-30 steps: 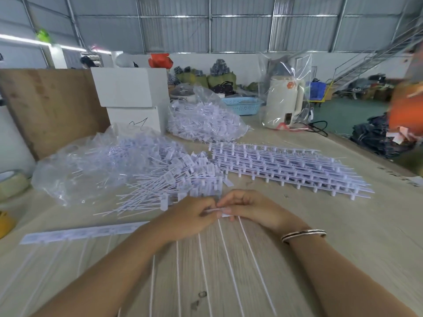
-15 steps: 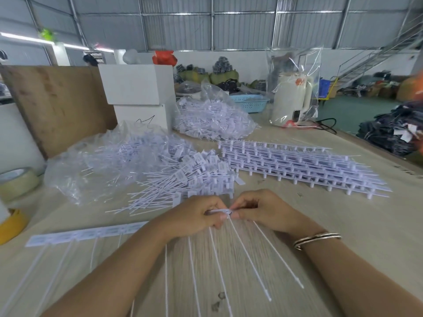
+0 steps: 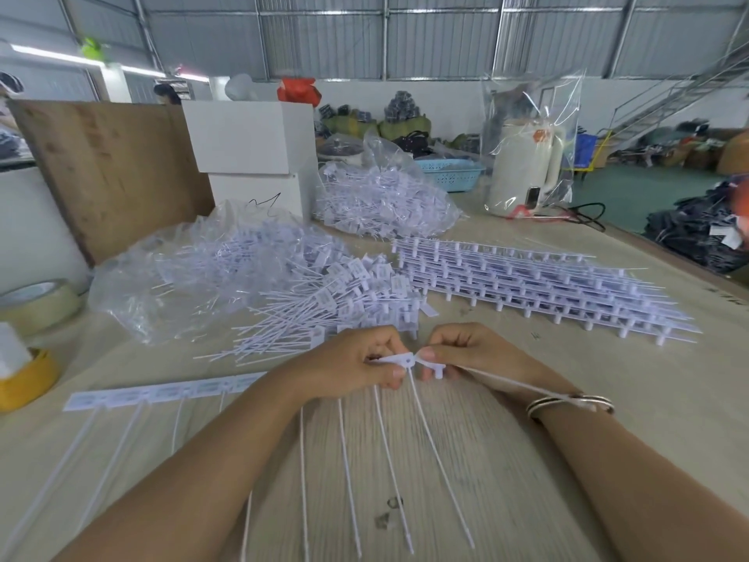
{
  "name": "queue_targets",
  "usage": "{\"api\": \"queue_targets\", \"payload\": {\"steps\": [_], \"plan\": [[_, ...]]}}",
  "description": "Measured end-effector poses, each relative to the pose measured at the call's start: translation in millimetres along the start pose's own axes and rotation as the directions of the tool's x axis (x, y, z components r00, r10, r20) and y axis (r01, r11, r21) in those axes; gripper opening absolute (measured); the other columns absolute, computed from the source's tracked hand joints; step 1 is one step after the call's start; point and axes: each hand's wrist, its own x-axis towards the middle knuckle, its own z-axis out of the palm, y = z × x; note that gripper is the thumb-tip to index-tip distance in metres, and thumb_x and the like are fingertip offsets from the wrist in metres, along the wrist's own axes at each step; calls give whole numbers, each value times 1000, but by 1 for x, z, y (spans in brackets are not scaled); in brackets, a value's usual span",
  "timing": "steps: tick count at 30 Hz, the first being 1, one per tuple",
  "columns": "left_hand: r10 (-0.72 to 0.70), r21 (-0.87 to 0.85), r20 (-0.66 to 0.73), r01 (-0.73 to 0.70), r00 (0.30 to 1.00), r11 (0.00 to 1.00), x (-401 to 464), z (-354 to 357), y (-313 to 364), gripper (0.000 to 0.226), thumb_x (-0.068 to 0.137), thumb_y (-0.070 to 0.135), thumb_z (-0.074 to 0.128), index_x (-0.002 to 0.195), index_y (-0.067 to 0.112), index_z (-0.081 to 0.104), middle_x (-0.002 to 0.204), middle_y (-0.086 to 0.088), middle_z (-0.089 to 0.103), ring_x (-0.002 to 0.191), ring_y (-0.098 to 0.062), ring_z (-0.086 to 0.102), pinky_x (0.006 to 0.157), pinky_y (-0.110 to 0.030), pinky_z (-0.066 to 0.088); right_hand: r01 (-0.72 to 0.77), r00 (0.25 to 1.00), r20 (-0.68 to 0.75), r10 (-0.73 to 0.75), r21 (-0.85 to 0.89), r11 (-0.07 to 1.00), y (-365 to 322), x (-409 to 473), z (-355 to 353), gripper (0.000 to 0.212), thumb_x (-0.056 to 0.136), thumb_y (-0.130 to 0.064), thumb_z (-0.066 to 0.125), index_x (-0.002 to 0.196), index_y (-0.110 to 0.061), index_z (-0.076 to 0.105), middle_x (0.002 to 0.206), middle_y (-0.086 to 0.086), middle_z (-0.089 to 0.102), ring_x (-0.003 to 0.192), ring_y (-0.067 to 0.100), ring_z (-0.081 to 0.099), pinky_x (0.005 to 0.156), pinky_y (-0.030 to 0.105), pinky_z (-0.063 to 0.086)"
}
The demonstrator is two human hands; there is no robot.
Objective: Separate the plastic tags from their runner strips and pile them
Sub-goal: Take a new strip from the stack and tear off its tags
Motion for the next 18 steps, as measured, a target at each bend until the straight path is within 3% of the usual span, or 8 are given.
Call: {"api": "queue_targets", "payload": {"steps": [4, 7, 10, 13, 15, 18], "plan": [[32, -65, 72, -28, 997, 998, 0, -3, 2, 12, 90, 11, 61, 92, 22, 58, 88, -1, 71, 84, -14, 68, 86, -32, 52, 13, 1000, 17, -15, 84, 996, -1, -2, -2, 17, 81, -29, 61, 72, -15, 64, 70, 2, 67, 59, 12, 43, 54, 19, 34], [50, -151, 118, -31, 992, 988, -7, -8, 2, 12, 88, 9, 62, 89, 20, 58, 83, 2, 72, 79, -13, 69, 78, -25, 53, 57, 993, -116, -29, 245, 968, -1, -5, -11, 17, 82, -23, 60, 66, -21, 62, 65, 1, 61, 61, 12, 45, 57, 23, 32], [41, -150, 28, -37, 999, 988, -12, -13, 0, 10, 85, 17, 64, 92, 23, 62, 86, 0, 72, 84, -15, 69, 83, -30, 53, 49, 993, -108, -42, 55, 997, 1, -5, -9, 17, 84, -11, 64, 72, -24, 65, 64, -12, 59, 60, 3, 49, 60, 13, 39], [11, 7, -65, -11, 998, 1000, -9, -9, -4, 16, 87, 16, 63, 100, 26, 60, 91, 9, 71, 89, -8, 66, 86, -32, 49, -11, 998, -59, 5, -101, 995, 2, -1, -4, 12, 81, -15, 70, 81, -27, 68, 79, 1, 61, 75, 8, 55, 74, 19, 43], [48, 188, -123, -24, 991, 982, -8, -4, -2, 16, 89, 21, 62, 100, 32, 59, 85, 18, 67, 78, 3, 61, 72, -22, 45, -24, 1000, -20, 21, -155, 988, 3, -2, -3, 10, 81, -18, 71, 85, -27, 69, 93, 7, 65, 85, 18, 59, 82, 25, 46], [188, 470, -166, -90, 968, 878, -5, -1, 0, 24, 90, 29, 60, 113, 35, 60, 86, 19, 57, 77, 2, 52, 68, -21, 41, -18, 999, -39, 11, -173, 985, 1, -2, 0, 4, 83, -23, 68, 84, -26, 71, 86, 1, 65, 79, 17, 59, 79, 27, 46]]}}
